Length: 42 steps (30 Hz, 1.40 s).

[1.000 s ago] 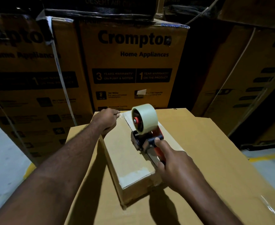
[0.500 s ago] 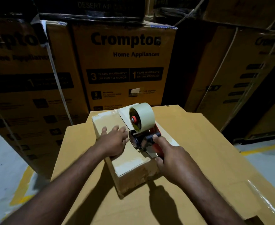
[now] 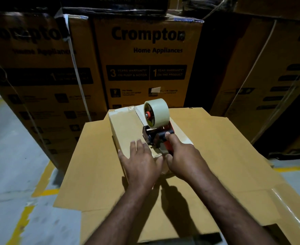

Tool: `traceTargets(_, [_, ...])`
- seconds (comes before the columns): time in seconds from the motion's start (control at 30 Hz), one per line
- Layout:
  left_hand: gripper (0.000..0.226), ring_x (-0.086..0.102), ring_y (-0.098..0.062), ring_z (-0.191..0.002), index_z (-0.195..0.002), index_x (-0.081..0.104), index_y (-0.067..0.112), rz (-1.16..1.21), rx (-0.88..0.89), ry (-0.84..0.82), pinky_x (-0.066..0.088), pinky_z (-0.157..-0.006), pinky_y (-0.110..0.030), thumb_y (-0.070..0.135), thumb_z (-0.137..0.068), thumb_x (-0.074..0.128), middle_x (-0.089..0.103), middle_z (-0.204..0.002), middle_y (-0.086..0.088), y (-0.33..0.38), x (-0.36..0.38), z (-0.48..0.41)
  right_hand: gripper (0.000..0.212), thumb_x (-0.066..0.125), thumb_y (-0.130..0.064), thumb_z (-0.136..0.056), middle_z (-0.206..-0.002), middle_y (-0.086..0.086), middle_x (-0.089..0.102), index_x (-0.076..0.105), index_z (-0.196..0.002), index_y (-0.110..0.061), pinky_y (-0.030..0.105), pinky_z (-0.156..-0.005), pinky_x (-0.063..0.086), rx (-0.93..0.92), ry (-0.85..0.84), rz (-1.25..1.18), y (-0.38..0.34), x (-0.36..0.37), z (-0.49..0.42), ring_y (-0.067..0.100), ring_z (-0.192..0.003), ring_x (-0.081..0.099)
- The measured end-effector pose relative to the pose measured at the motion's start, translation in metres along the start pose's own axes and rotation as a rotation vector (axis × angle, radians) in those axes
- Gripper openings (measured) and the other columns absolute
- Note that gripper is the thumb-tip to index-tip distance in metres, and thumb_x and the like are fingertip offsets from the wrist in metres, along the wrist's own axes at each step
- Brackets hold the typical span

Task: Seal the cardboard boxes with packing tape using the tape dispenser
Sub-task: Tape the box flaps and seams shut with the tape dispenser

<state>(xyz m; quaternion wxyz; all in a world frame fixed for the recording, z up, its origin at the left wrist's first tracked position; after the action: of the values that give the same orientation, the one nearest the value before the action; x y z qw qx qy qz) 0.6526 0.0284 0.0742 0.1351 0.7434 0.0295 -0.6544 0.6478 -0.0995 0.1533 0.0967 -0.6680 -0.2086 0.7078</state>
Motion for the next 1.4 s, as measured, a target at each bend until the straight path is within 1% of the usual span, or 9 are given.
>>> traceTargets(0.23, [0.082, 0.018, -0.017, -0.155, -0.156, 0.036, 0.019, 0.106, -0.115, 0.088, 0.017, -0.116, -0.06, 0.067, -0.09, 0.047, 0.03, -0.165, 0.0, -0.005, 0.001, -0.003, 0.057, 0.057, -0.024, -0.095, -0.115, 0.01, 0.065, 0.03, -0.143, -0.039, 0.032, -0.069, 0.043, -0.048, 0.015, -0.028, 0.002, -0.004, 0.01, 0.029, -0.099, 0.059])
traceTargets(0.33, [0.081, 0.02, -0.017, -0.154, -0.157, 0.032, 0.019, 0.111, -0.118, 0.118, 0.019, -0.117, -0.059, 0.063, -0.092, 0.05, 0.031, -0.165, 0.001, -0.007, -0.002, -0.002, 0.053, 0.054, -0.026, -0.097, -0.109, 0.009, 0.065, 0.032, -0.144, -0.037, 0.032, -0.067, 0.042, -0.087, 0.028, -0.008, 0.003, -0.011, 0.027, 0.025, -0.087, 0.051])
traceTargets(0.43, [0.08, 0.02, -0.017, -0.154, -0.158, 0.027, 0.019, 0.079, -0.097, 0.118, 0.019, -0.12, -0.06, 0.057, -0.093, 0.053, 0.031, -0.165, 0.001, -0.005, -0.002, 0.0, 0.047, 0.048, -0.024, -0.1, -0.093, 0.005, 0.054, 0.033, -0.143, -0.036, 0.032, -0.067, 0.04, -0.093, 0.047, -0.021, 0.007, -0.016, 0.043, 0.024, -0.082, 0.045])
traceTargets(0.57, [0.085, 0.016, -0.02, -0.155, -0.161, 0.018, 0.018, 0.061, -0.035, 0.073, 0.009, -0.122, -0.062, 0.05, -0.092, 0.056, 0.024, -0.167, -0.001, 0.0, -0.001, -0.001, 0.05, 0.048, -0.019, -0.099, -0.087, 0.001, 0.047, 0.031, -0.142, -0.036, 0.031, -0.064, 0.038, -0.077, 0.058, -0.006, 0.013, -0.016, 0.057, 0.024, -0.079, 0.045])
traceTargets(0.73, [0.107, 0.012, -0.02, -0.156, -0.162, 0.011, 0.026, -0.019, 0.242, -0.168, -0.001, -0.118, -0.072, 0.074, -0.081, 0.062, 0.015, -0.17, 0.003, -0.003, 0.005, -0.032, 0.056, 0.052, -0.02, -0.1, -0.089, 0.002, 0.054, 0.026, -0.147, -0.035, 0.03, -0.063, 0.038, -0.051, 0.072, -0.028, 0.018, -0.012, 0.065, 0.021, -0.077, 0.046])
traceTargets(0.83, [0.109, 0.009, -0.018, -0.157, -0.161, 0.009, 0.032, 0.081, 0.271, -0.22, -0.008, -0.117, -0.071, 0.073, -0.078, 0.067, 0.017, -0.17, 0.005, -0.008, 0.0, -0.041, 0.058, 0.053, -0.018, -0.1, -0.1, 0.005, 0.063, 0.025, -0.147, -0.036, 0.032, -0.065, 0.044, -0.045, 0.071, -0.032, 0.02, -0.008, 0.064, 0.021, -0.079, 0.049])
traceTargets(0.93, [0.108, 0.006, -0.017, -0.157, -0.161, 0.009, 0.035, 0.121, 0.257, -0.2, -0.013, -0.117, -0.07, 0.068, -0.08, 0.071, 0.015, -0.17, 0.007, -0.009, 0.003, -0.041, 0.06, 0.052, -0.018, -0.1, -0.091, 0.004, 0.056, 0.024, -0.148, -0.037, 0.032, -0.064, 0.042, -0.028, 0.077, -0.024, 0.021, -0.008, 0.064, 0.021, -0.077, 0.048])
traceTargets(1.23, [0.1, 0.008, -0.014, -0.156, -0.159, 0.021, 0.041, 0.167, 0.242, -0.156, -0.016, -0.116, -0.068, 0.065, -0.077, 0.074, 0.021, -0.167, 0.013, -0.012, 0.008, -0.036, 0.061, 0.052, -0.021, -0.101, -0.074, -0.004, 0.047, 0.019, -0.149, -0.04, 0.031, -0.059, 0.047, -0.022, 0.11, -0.038, 0.028, -0.005, 0.081, 0.015, -0.067, 0.051])
traceTargets(1.4, [0.066, 0.008, -0.016, -0.156, -0.146, 0.044, 0.049, 0.112, 0.285, -0.158, -0.007, -0.114, -0.075, 0.056, -0.086, 0.071, 0.017, -0.167, 0.021, -0.01, 0.007, -0.036, 0.06, 0.053, -0.02, -0.1, -0.077, -0.004, 0.058, 0.019, -0.144, -0.042, 0.034, -0.061, 0.057, -0.029, 0.099, -0.05, 0.031, -0.002, 0.093, 0.013, -0.069, 0.061])
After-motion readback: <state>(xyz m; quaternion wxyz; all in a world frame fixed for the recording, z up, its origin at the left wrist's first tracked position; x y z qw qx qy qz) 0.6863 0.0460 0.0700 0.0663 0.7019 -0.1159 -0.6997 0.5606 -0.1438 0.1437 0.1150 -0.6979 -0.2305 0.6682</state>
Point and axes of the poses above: each hand's wrist, its own z-axis away from the middle knuckle, its own x-axis out of the palm, y = z × x, the point moved 9 cm from there along -z, towards the middle knuckle
